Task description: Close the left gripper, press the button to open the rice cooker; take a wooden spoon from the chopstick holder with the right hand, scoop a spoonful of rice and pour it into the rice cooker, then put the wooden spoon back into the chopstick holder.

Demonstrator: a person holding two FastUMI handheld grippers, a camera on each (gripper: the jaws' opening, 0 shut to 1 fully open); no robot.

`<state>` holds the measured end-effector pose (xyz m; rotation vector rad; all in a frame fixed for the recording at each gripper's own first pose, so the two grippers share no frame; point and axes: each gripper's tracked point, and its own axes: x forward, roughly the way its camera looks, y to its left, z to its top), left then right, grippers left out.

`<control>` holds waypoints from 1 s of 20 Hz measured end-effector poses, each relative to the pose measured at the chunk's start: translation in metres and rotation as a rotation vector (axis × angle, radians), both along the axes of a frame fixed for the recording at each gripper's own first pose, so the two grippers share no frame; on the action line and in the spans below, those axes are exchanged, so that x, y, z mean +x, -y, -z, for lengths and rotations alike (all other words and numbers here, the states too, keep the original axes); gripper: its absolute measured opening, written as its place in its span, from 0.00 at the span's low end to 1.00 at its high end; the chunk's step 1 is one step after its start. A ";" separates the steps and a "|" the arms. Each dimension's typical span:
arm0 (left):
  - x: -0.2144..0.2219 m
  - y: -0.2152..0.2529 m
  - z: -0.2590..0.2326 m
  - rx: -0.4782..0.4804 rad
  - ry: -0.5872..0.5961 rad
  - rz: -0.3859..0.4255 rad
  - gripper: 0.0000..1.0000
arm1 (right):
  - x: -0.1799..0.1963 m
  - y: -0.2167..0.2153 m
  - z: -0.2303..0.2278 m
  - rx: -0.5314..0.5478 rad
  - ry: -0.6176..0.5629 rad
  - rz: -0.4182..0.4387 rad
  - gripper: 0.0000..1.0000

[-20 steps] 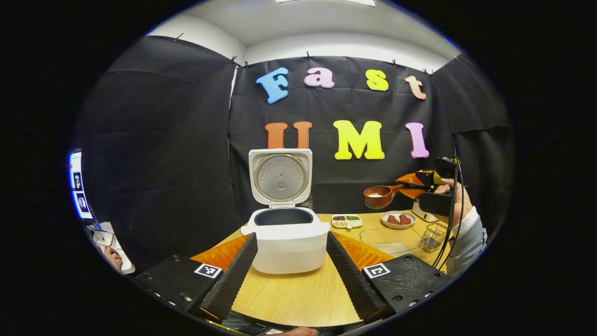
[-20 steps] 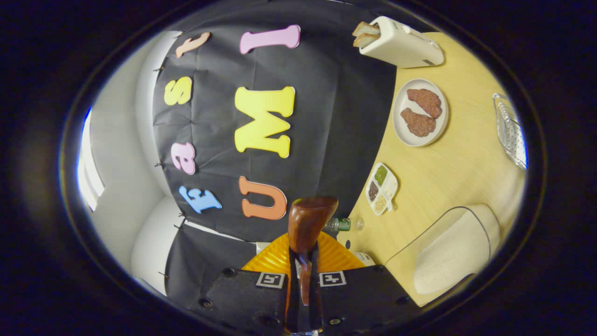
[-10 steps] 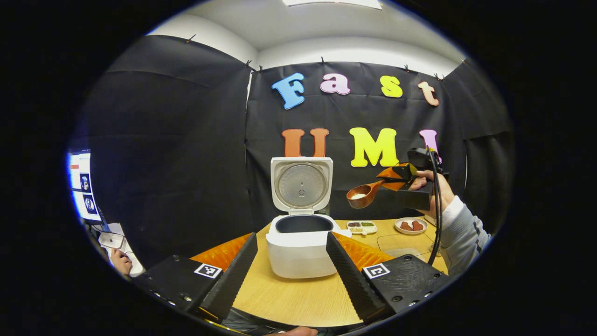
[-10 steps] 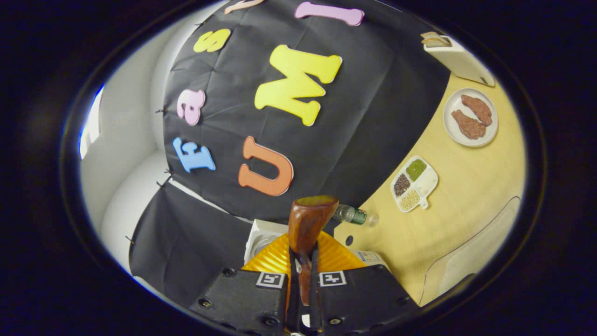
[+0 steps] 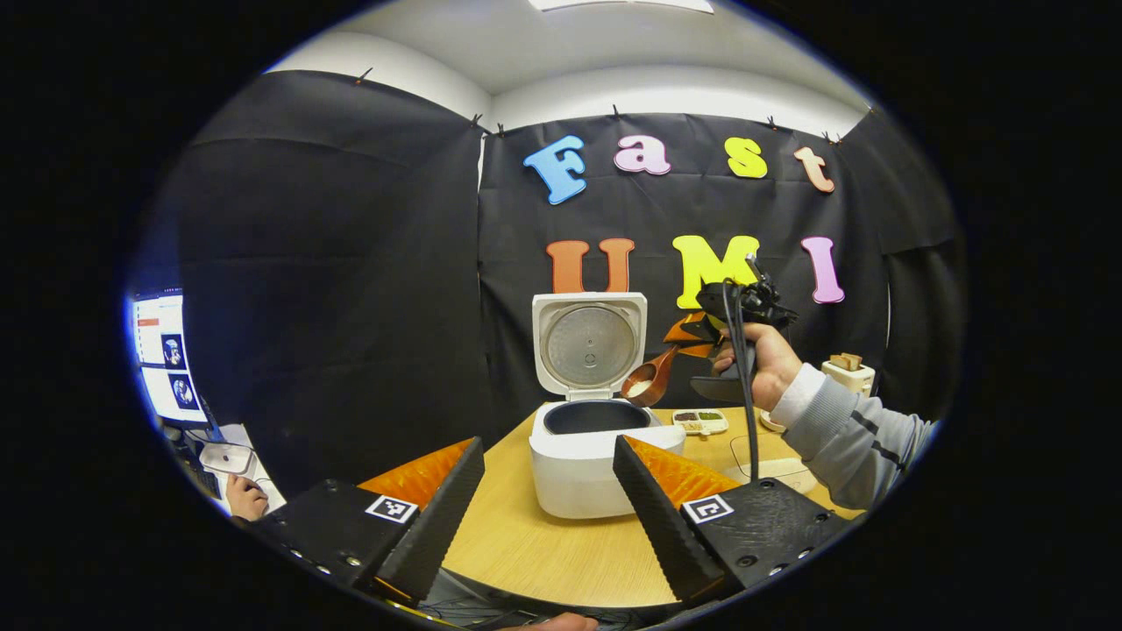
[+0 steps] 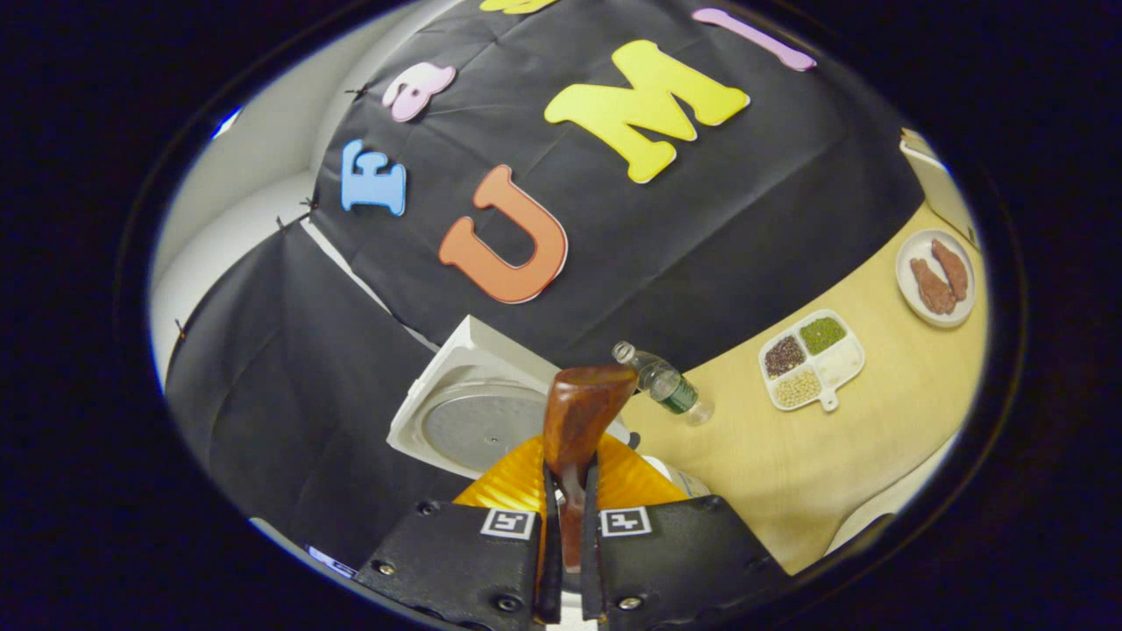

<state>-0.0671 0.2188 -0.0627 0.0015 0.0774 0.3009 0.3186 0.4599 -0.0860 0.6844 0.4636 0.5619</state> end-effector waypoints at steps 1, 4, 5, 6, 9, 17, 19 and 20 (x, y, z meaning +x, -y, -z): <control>0.000 -0.001 0.001 -0.010 0.001 -0.001 0.94 | 0.002 -0.004 -0.001 -0.032 0.026 0.006 0.14; -0.003 -0.006 0.003 0.007 -0.005 -0.015 0.94 | -0.003 -0.013 -0.005 -0.157 0.120 0.015 0.14; -0.004 -0.006 0.004 0.008 -0.008 -0.012 0.95 | -0.004 -0.017 -0.007 -0.194 0.154 0.013 0.14; -0.006 -0.006 0.003 0.010 -0.008 -0.013 0.95 | -0.006 -0.022 -0.009 -0.234 0.190 0.007 0.14; -0.010 -0.009 0.003 0.014 -0.011 -0.020 0.95 | -0.017 -0.039 -0.013 -0.361 0.291 -0.017 0.14; -0.012 -0.007 0.001 0.013 -0.010 -0.031 0.95 | -0.046 -0.076 -0.018 -0.627 0.578 -0.073 0.14; -0.013 -0.007 0.003 0.010 -0.013 -0.028 0.95 | -0.051 -0.082 -0.018 -0.674 0.620 -0.102 0.14; -0.013 -0.008 0.004 0.011 -0.015 -0.030 0.95 | -0.055 -0.086 -0.015 -0.686 0.632 -0.125 0.14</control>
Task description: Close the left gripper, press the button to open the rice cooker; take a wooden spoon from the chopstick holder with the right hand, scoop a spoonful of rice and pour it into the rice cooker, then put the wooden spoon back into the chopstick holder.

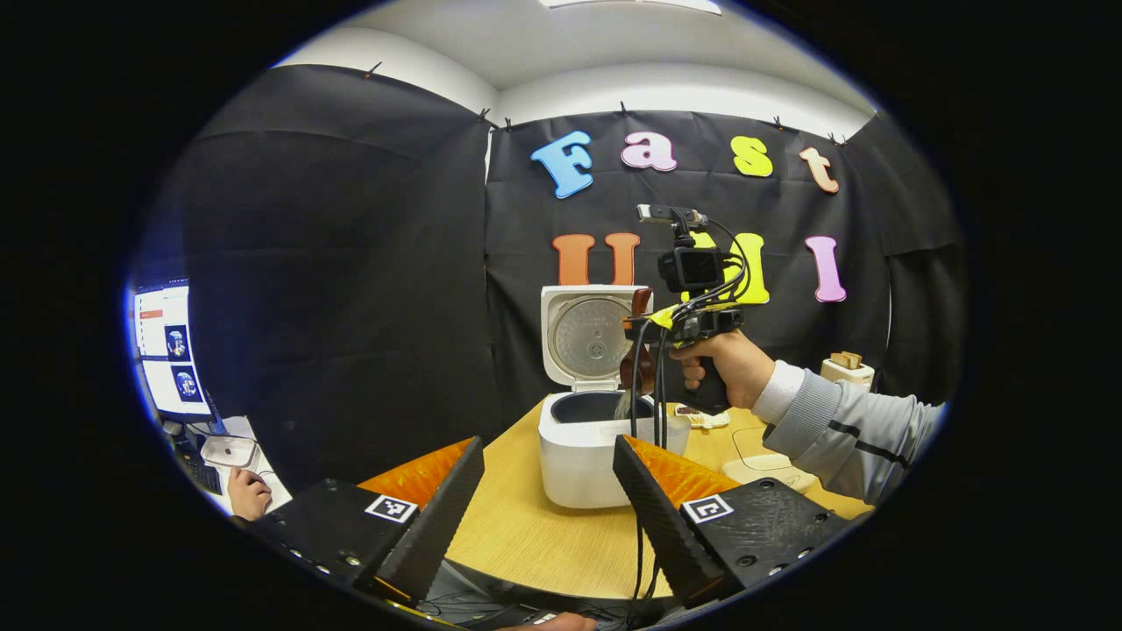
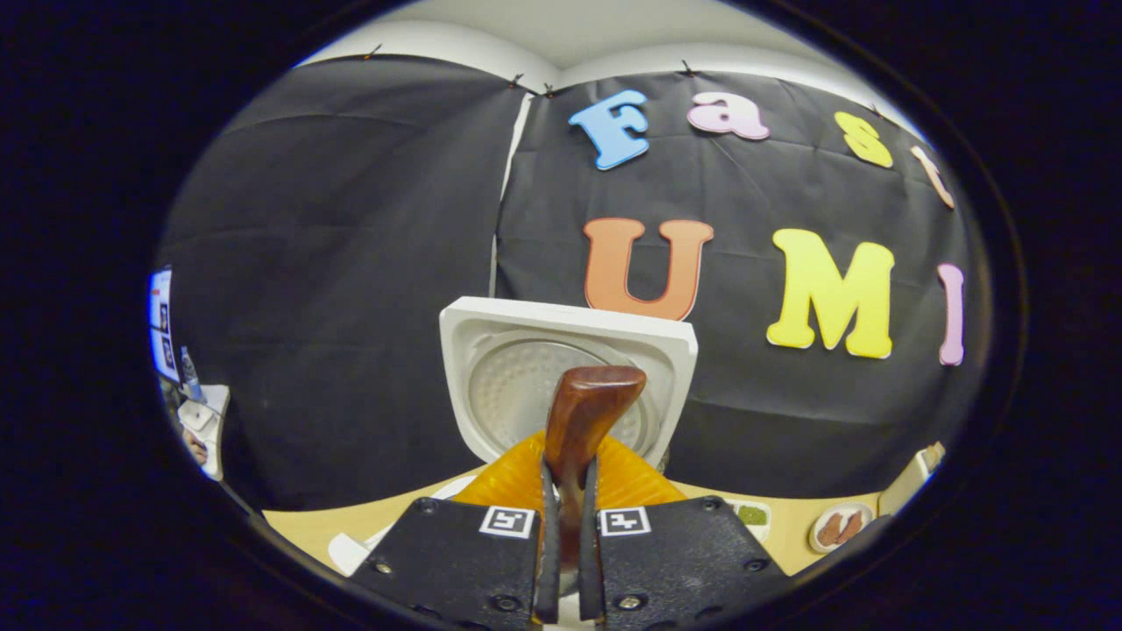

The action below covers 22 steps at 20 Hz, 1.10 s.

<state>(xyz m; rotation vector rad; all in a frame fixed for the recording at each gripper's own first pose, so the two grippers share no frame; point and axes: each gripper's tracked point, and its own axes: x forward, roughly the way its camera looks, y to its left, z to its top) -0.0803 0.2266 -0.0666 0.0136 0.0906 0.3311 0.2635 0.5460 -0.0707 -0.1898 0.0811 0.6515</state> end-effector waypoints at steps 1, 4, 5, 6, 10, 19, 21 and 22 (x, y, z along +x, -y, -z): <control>0.000 0.000 0.001 0.002 -0.001 -0.002 0.94 | -0.003 -0.003 0.001 -0.010 0.003 -0.017 0.14; 0.000 0.001 0.001 0.003 -0.002 0.000 0.95 | -0.005 -0.003 -0.004 -0.030 0.034 -0.030 0.14; 0.000 0.000 0.001 0.002 -0.004 -0.001 0.95 | -0.010 -0.003 -0.005 -0.034 0.050 -0.027 0.14; 0.000 0.001 0.002 0.001 -0.007 0.000 0.95 | -0.015 -0.002 -0.006 -0.039 0.063 -0.023 0.14; 0.000 0.001 0.002 0.006 -0.013 0.002 0.94 | -0.024 0.020 -0.017 -0.023 0.079 -0.009 0.14; 0.018 0.033 -0.013 0.064 -0.009 0.060 0.95 | -0.029 0.119 -0.051 0.072 0.074 0.042 0.14; 0.031 0.044 -0.017 0.073 -0.012 0.077 0.95 | -0.034 0.146 -0.058 0.106 0.072 0.052 0.14; 0.037 0.050 -0.017 0.078 -0.010 0.087 0.95 | -0.036 0.160 -0.059 0.126 0.065 0.056 0.14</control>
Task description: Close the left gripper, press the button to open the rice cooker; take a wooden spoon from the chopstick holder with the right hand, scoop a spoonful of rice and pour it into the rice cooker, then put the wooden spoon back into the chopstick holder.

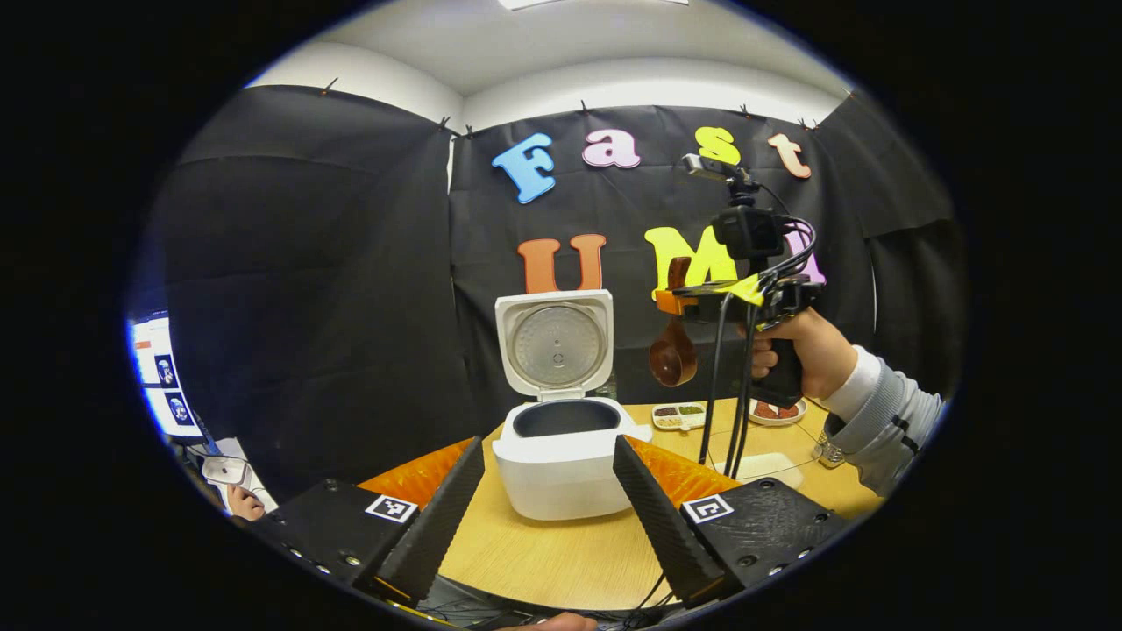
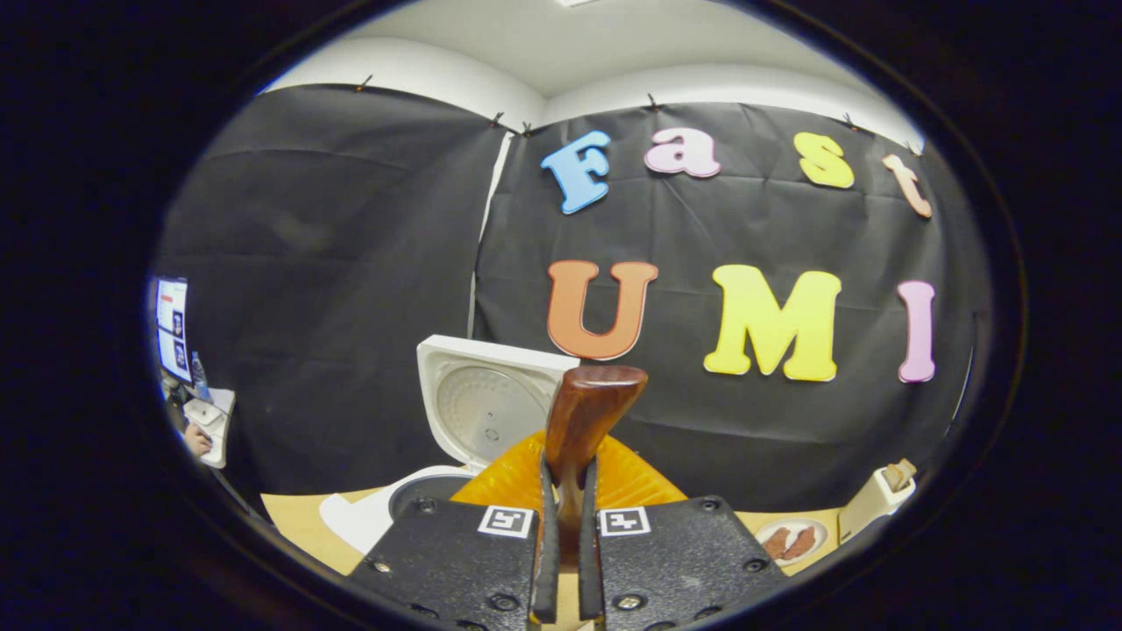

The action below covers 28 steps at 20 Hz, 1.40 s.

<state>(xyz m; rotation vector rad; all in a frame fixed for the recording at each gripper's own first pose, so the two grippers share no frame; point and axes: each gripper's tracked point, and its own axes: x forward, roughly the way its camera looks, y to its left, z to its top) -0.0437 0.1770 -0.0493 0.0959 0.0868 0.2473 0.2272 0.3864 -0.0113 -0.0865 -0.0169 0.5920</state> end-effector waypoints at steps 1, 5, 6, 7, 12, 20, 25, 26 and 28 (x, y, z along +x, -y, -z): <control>0.006 0.006 -0.001 0.003 0.003 0.011 0.94 | -0.003 0.014 -0.001 0.018 -0.012 0.000 0.14; 0.024 0.035 -0.005 -0.001 0.026 0.058 0.95 | -0.011 0.081 -0.002 0.069 -0.024 0.065 0.14; 0.028 0.042 -0.006 -0.005 0.034 0.070 0.95 | -0.014 0.097 -0.001 0.069 -0.023 0.079 0.14; 0.031 0.050 -0.007 -0.009 0.042 0.079 0.95 | -0.017 0.110 0.002 0.075 -0.026 0.097 0.15; 0.047 0.082 -0.011 -0.018 0.071 0.125 0.96 | -0.032 0.184 0.006 0.086 -0.015 0.167 0.18; 0.066 0.109 -0.007 -0.024 0.070 0.146 0.95 | -0.029 0.295 0.039 0.143 -0.062 0.306 0.16; 0.080 0.131 -0.012 -0.044 0.102 0.175 0.95 | -0.019 0.354 0.058 0.170 -0.114 0.373 0.17; 0.086 0.136 -0.011 -0.046 0.103 0.187 0.95 | -0.018 0.366 0.065 0.172 -0.126 0.387 0.17; 0.097 0.151 -0.008 -0.040 0.092 0.211 0.96 | -0.013 0.388 0.080 0.185 -0.152 0.420 0.18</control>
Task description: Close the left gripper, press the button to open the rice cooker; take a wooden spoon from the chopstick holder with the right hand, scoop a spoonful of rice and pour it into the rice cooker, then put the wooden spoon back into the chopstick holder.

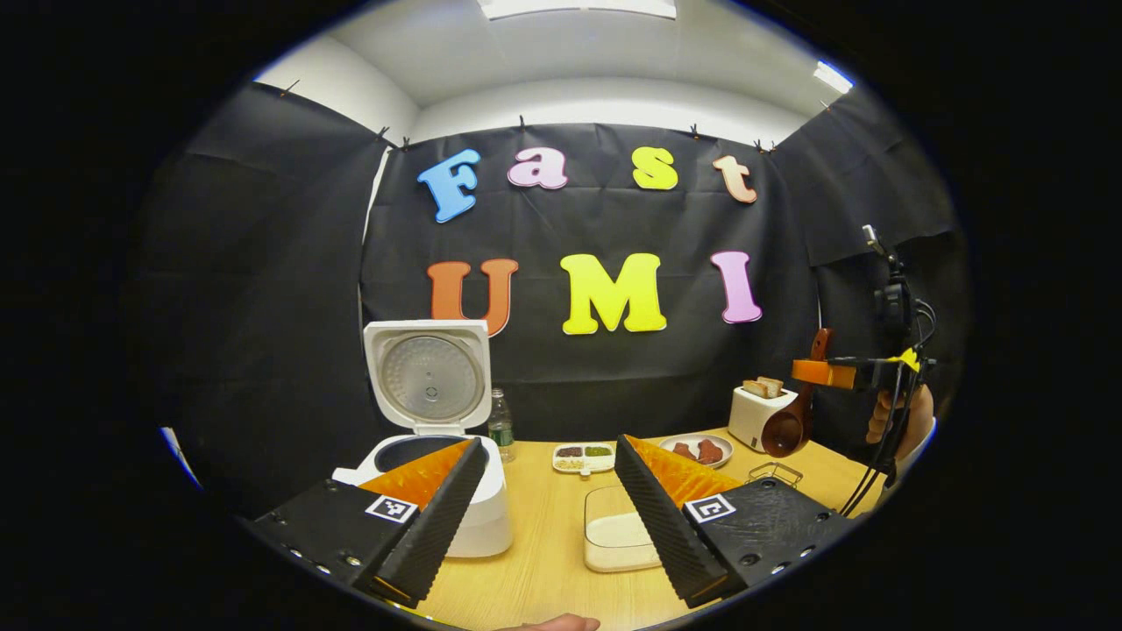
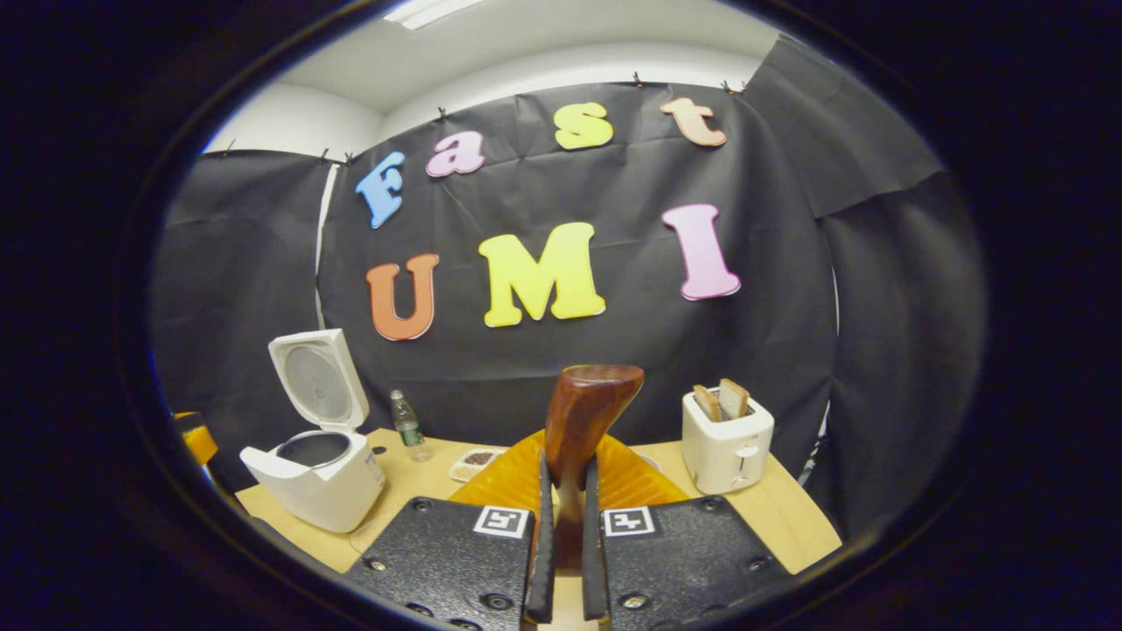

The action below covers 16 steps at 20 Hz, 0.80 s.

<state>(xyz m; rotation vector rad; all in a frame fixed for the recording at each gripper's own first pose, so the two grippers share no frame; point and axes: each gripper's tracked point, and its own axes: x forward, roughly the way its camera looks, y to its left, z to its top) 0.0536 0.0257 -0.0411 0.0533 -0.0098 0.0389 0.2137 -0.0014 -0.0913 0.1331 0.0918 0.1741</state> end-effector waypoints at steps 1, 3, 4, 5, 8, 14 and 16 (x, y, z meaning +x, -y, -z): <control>0.006 0.007 0.002 0.009 -0.008 0.009 0.96 | 0.003 0.008 0.008 -0.001 -0.012 0.002 0.18; 0.015 0.023 0.005 0.032 -0.016 0.034 0.96 | 0.010 0.023 0.025 0.000 -0.039 0.016 0.18; 0.018 0.030 0.007 0.041 -0.020 0.044 0.95 | 0.013 0.031 0.031 0.008 -0.048 0.029 0.18; 0.022 0.038 0.008 0.051 -0.023 0.054 0.96 | 0.016 0.037 0.037 0.021 -0.057 0.040 0.18; 0.030 0.046 0.013 0.085 -0.041 0.027 0.94 | 0.022 0.036 0.055 0.042 -0.079 0.024 0.19; 0.036 0.066 0.017 0.055 -0.054 0.067 0.96 | 0.030 0.020 0.078 0.081 -0.112 -0.021 0.23; 0.034 0.065 0.017 0.045 -0.059 0.073 0.95 | 0.030 0.020 0.084 0.097 -0.129 -0.028 0.25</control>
